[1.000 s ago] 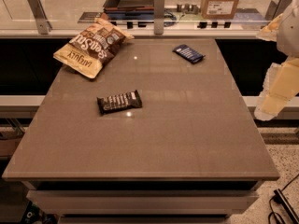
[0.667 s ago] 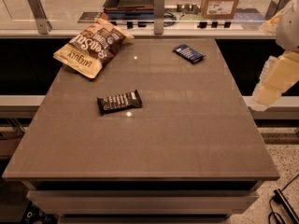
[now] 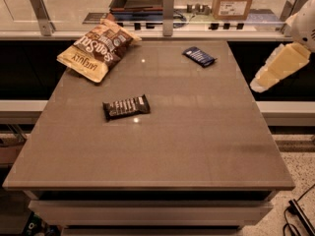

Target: Pick rxbar blueberry

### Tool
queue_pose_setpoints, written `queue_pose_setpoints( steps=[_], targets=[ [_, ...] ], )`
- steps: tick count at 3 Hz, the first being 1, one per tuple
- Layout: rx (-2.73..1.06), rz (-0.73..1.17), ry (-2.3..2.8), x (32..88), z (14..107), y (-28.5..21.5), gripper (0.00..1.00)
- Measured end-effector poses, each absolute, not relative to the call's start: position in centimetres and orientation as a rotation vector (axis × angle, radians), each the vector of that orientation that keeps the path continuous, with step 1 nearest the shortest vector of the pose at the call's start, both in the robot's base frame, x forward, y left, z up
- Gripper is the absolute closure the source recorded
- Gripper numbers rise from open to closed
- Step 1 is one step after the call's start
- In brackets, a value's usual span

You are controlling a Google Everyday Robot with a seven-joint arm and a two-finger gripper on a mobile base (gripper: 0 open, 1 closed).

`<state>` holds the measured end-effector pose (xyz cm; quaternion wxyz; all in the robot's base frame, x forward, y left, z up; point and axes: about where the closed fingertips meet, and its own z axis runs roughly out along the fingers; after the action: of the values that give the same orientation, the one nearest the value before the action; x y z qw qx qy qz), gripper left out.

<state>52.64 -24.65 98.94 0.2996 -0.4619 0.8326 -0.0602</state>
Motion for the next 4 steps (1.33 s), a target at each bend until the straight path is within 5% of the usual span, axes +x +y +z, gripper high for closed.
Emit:
queue_pose_setpoints(
  steps=[4],
  targets=[
    [-0.786, 0.053, 2.010, 63.8, 94.6, -26.5, 0.00]
  ],
)
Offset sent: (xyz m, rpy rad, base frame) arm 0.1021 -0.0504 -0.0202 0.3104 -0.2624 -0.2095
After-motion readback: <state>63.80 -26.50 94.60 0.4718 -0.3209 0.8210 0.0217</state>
